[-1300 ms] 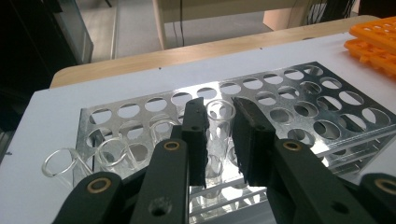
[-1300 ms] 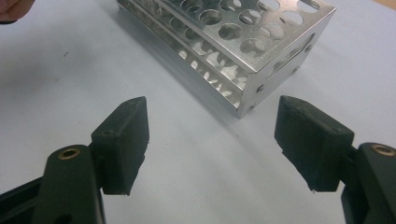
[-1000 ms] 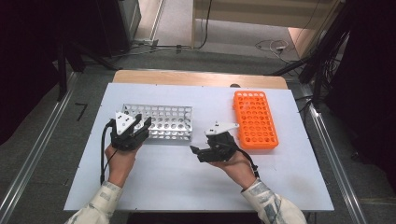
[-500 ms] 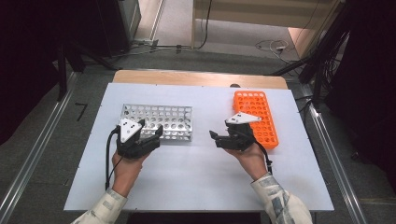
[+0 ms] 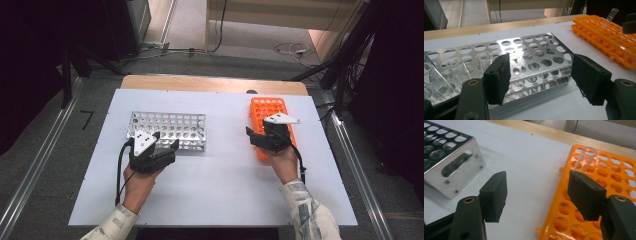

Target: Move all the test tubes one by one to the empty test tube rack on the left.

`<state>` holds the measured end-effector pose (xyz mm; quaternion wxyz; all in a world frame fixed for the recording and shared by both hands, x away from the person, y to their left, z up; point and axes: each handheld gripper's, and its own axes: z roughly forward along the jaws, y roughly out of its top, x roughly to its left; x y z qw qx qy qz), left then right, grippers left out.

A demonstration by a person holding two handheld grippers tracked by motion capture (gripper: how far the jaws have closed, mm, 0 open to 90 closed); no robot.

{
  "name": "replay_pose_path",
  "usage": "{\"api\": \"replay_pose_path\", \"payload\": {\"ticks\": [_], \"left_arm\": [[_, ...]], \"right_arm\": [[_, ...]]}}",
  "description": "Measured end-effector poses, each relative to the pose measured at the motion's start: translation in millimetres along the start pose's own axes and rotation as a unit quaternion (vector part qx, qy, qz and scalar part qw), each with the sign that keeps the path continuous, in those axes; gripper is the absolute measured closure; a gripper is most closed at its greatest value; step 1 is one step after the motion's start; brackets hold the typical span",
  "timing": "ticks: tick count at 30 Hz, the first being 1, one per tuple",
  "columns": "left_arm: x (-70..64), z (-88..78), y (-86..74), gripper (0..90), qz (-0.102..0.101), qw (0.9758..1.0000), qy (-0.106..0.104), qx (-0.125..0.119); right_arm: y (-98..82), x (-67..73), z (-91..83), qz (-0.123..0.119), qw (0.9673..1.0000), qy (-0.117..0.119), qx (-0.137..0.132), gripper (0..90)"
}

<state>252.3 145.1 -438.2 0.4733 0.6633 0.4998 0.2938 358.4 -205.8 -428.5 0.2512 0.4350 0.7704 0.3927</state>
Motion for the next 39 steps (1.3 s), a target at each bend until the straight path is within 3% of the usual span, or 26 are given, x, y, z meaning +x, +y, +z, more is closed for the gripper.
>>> {"api": "replay_pose_path", "payload": {"ticks": [9,13,20,24,27,33,39], "left_arm": [[-0.5,-0.4,-1.0,31.5,-0.001,1.0000,0.000,-0.001],[-1.2,0.3,-1.1,31.6,0.000,1.0000,-0.001,0.000],[-1.8,0.2,-1.2,31.6,0.000,1.0000,-0.002,0.000],[-2.8,0.3,-1.5,31.6,0.000,1.0000,-0.004,0.000],[-3.2,0.0,-1.4,31.6,0.002,1.0000,-0.005,0.000],[-2.9,-0.2,-1.5,31.6,0.001,1.0000,-0.006,-0.001],[-3.9,-1.0,-1.3,31.6,0.002,1.0000,-0.009,-0.003]], "right_arm": [[-2.8,-31.8,9.6,0.040,0.9989,-0.026,-0.001,36.1],[-3.6,-39.0,21.5,0.041,0.9987,-0.030,0.006,40.4],[0.9,-41.4,39.7,0.032,0.9987,-0.035,0.021,49.3],[4.4,-43.7,48.5,0.038,0.9981,-0.042,0.024,56.3],[5.6,-45.1,55.9,0.040,0.9971,-0.050,0.041,60.8],[7.0,-44.4,59.3,0.036,0.9966,-0.051,0.054,71.8],[7.9,-43.6,55.6,0.031,0.9972,-0.053,0.043,72.8]]}}
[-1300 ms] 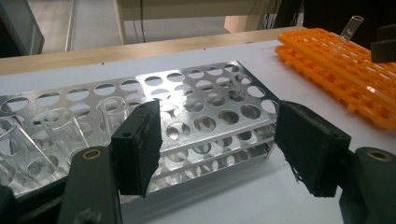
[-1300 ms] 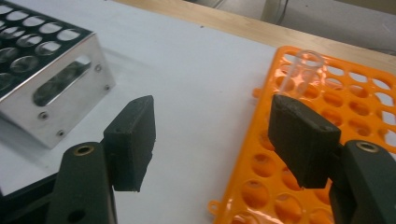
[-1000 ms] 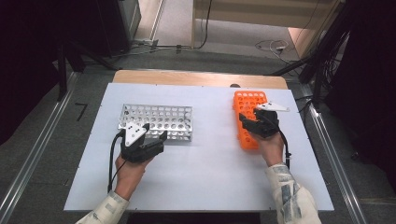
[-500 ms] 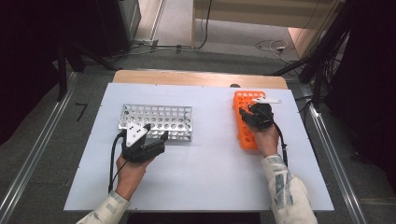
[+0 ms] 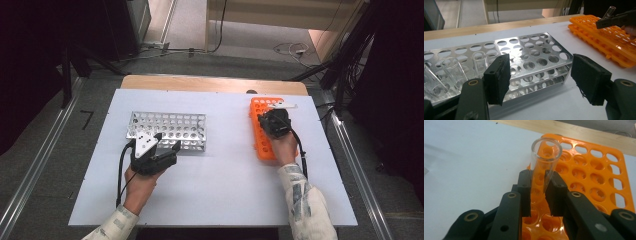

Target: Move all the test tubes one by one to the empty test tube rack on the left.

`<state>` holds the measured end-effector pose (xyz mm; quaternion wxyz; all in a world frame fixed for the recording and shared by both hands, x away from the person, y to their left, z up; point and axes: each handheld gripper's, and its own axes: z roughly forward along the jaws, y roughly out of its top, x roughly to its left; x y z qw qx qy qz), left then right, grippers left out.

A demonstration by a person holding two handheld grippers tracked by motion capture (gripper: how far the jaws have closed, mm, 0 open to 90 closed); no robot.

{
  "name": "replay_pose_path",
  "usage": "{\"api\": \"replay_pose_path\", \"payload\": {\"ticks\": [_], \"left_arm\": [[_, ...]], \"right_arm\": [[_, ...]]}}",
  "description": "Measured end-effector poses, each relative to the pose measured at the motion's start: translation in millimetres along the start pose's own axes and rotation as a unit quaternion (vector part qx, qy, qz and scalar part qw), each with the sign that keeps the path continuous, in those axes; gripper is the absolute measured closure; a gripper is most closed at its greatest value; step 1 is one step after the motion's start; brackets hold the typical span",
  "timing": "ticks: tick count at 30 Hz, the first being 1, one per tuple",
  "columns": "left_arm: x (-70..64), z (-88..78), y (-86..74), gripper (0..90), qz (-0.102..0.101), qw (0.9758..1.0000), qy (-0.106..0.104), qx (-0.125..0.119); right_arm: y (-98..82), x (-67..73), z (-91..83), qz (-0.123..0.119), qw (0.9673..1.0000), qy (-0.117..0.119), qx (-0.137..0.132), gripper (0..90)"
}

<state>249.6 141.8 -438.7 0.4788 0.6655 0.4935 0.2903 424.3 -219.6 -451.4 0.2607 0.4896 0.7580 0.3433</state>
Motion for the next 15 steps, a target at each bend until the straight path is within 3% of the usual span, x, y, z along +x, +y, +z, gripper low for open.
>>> {"api": "replay_pose_path", "payload": {"ticks": [8,15], "left_arm": [[-1.6,-2.0,1.7,31.5,0.002,1.0000,-0.005,-0.002],[-7.3,-3.2,3.4,27.7,0.005,0.9999,-0.013,-0.003]], "right_arm": [[13.2,-2.7,-33.8,-0.004,0.9994,0.013,-0.032,72.9],[10.2,6.9,-59.1,-0.035,0.9979,0.050,-0.022,72.9]]}}
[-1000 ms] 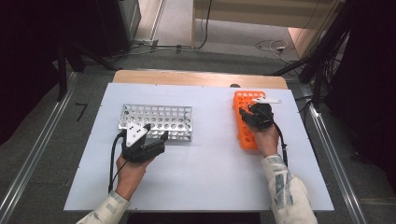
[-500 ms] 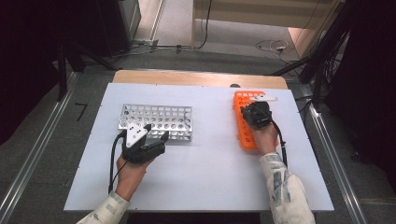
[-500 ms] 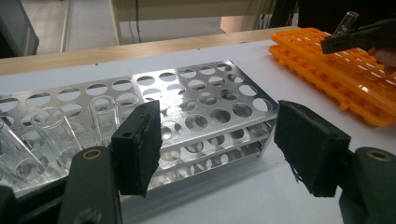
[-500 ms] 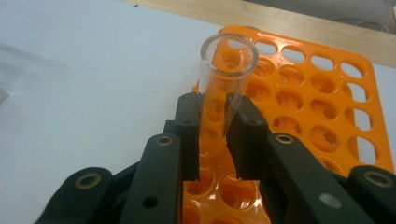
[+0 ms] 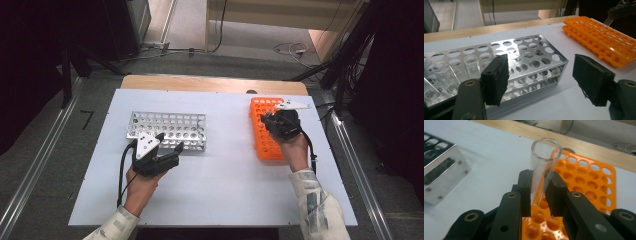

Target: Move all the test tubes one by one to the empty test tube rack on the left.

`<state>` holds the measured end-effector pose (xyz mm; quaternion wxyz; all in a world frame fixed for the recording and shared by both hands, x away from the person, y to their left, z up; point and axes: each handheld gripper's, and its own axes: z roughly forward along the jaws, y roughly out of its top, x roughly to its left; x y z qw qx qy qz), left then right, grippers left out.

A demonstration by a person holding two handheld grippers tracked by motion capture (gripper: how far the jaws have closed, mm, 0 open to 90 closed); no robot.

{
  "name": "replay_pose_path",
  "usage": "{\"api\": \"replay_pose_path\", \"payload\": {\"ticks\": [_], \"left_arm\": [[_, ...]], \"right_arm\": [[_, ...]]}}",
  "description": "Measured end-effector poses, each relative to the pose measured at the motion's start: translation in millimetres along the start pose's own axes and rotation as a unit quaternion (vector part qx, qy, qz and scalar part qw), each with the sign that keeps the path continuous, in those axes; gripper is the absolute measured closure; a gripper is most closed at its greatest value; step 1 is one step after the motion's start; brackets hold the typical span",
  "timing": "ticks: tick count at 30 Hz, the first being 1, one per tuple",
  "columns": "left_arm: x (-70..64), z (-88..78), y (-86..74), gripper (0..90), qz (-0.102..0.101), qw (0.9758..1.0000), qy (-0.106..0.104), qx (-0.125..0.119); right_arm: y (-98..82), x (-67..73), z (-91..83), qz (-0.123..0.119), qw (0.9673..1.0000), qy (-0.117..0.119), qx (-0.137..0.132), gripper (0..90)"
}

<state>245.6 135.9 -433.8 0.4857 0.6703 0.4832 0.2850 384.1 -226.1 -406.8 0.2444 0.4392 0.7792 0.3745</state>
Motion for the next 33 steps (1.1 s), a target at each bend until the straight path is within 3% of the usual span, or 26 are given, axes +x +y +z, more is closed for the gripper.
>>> {"api": "replay_pose_path", "payload": {"ticks": [5,9,12,17,24,33], "left_arm": [[-6.0,1.0,1.6,19.4,-0.002,0.9999,-0.009,0.007],[-11.9,1.9,1.7,17.6,0.002,0.9997,-0.022,0.012],[-17.9,0.7,2.1,18.3,0.008,0.9993,-0.035,0.011],[-29.1,-1.1,2.4,27.4,0.023,0.9973,-0.069,0.010],[-41.5,0.8,-0.2,35.7,0.045,0.9934,-0.104,0.017],[-49.0,2.2,-2.4,57.6,0.061,0.9895,-0.129,0.025]], "right_arm": [[-8.0,20.1,-7.6,-0.025,0.9986,0.044,0.015,72.9],[-14.7,45.3,-11.9,-0.047,0.9948,0.088,0.023,72.9],[-19.5,66.8,-11.0,-0.066,0.9897,0.123,0.033,72.9],[-24.5,102.2,-6.8,-0.093,0.9790,0.176,0.043,72.8],[-28.7,138.8,0.8,-0.131,0.9686,0.206,0.046,72.9],[-30.8,165.6,4.2,-0.150,0.9613,0.225,0.050,72.9]]}}
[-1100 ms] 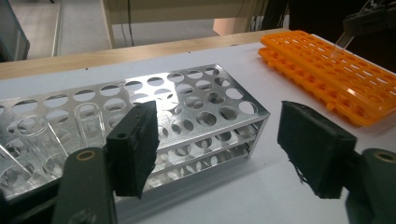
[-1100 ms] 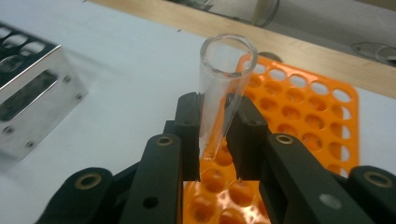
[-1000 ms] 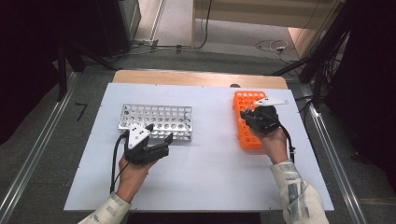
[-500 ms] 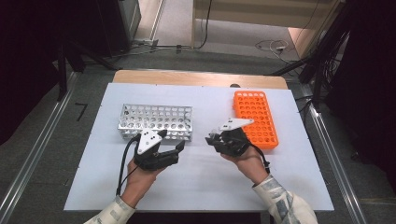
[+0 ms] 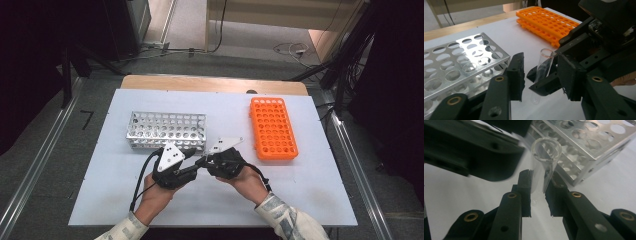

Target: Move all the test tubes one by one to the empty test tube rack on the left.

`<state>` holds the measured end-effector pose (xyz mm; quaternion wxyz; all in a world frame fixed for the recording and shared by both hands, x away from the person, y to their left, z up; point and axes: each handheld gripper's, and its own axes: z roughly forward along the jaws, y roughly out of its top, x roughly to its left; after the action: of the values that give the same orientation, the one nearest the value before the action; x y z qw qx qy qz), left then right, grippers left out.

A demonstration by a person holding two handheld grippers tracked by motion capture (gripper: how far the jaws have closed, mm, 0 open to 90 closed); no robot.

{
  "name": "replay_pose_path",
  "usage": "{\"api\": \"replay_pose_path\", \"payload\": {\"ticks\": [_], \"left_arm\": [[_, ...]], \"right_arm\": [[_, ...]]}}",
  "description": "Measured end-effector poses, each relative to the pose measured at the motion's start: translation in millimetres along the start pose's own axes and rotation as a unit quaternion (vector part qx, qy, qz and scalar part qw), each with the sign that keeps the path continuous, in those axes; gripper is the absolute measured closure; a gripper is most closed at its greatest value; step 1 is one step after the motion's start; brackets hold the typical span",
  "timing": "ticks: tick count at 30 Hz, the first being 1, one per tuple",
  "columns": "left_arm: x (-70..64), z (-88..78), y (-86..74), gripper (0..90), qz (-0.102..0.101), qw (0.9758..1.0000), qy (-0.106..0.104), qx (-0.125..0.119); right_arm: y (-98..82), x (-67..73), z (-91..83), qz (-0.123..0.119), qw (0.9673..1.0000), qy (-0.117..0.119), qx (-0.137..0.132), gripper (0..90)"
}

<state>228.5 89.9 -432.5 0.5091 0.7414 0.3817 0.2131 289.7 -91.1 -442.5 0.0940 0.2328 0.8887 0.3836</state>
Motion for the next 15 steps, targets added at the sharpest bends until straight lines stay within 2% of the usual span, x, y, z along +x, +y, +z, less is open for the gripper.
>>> {"api": "replay_pose_path", "payload": {"ticks": [8,15], "left_arm": [[-2.1,2.6,-1.4,72.1,0.015,0.9998,0.002,0.009],[-4.5,2.9,-1.1,74.8,0.030,0.9994,0.014,0.009]], "right_arm": [[4.9,12.6,3.4,-0.013,0.9998,0.012,-0.002,72.8],[5.1,12.8,3.1,-0.009,0.9999,0.013,-0.003,72.6]]}}
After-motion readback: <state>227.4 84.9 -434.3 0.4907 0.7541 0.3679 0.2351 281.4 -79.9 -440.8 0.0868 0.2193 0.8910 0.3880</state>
